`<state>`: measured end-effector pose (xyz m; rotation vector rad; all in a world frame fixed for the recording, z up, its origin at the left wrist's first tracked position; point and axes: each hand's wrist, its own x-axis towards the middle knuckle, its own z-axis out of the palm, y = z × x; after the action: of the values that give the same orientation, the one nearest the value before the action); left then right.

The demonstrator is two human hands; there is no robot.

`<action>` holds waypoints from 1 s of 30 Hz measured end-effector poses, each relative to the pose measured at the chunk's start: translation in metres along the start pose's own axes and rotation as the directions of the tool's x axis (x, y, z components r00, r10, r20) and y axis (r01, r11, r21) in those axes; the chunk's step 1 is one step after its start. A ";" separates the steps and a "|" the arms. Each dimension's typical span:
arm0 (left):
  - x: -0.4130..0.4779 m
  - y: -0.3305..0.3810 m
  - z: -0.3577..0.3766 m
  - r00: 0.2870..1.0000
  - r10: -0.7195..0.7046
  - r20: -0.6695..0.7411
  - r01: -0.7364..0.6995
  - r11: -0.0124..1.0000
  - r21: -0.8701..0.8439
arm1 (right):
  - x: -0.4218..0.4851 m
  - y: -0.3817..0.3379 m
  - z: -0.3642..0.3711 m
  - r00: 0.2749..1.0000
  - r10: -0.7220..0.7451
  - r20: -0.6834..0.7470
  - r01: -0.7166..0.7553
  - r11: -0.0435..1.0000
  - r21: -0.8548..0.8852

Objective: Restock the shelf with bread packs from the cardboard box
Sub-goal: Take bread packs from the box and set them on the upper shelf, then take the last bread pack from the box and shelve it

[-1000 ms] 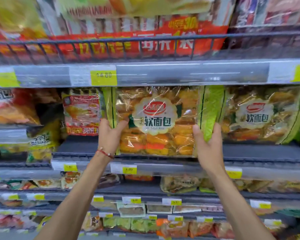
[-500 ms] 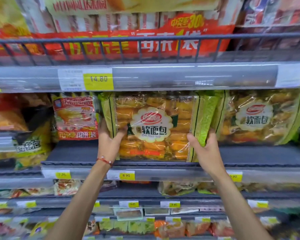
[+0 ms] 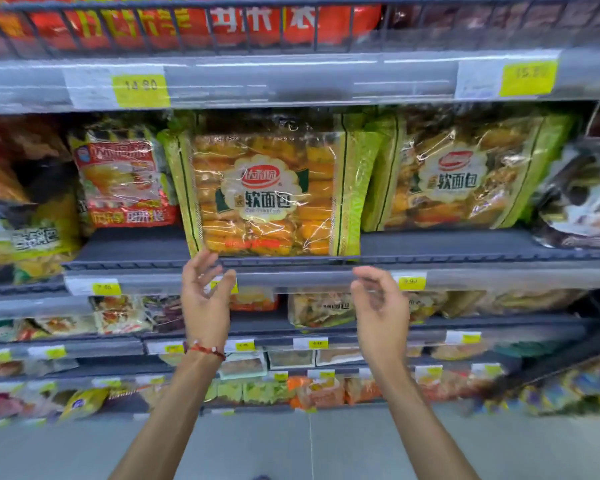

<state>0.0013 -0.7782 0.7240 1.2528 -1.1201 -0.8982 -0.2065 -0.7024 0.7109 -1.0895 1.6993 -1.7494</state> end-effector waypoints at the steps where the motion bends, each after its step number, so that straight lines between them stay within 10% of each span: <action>1: -0.010 -0.004 -0.002 0.998 -0.024 0.056 0.024 1.000 0.006 | -0.012 0.001 -0.003 1.000 0.005 -0.001 -0.005 1.000 0.003; 14: -0.114 -0.080 -0.085 0.719 -0.254 0.647 0.239 0.964 0.113 | -0.223 0.046 -0.017 0.936 0.215 -0.280 -0.220 0.975 0.012; 30: -0.303 -0.117 -0.172 0.042 -0.455 0.890 0.074 0.889 0.451 | -0.570 0.032 -0.053 0.512 0.563 -0.649 -0.599 0.775 0.200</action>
<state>0.1009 -0.4599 0.5703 0.9638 -2.2183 -2.1817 0.0739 -0.2260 0.5601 0.2485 2.1771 -1.7083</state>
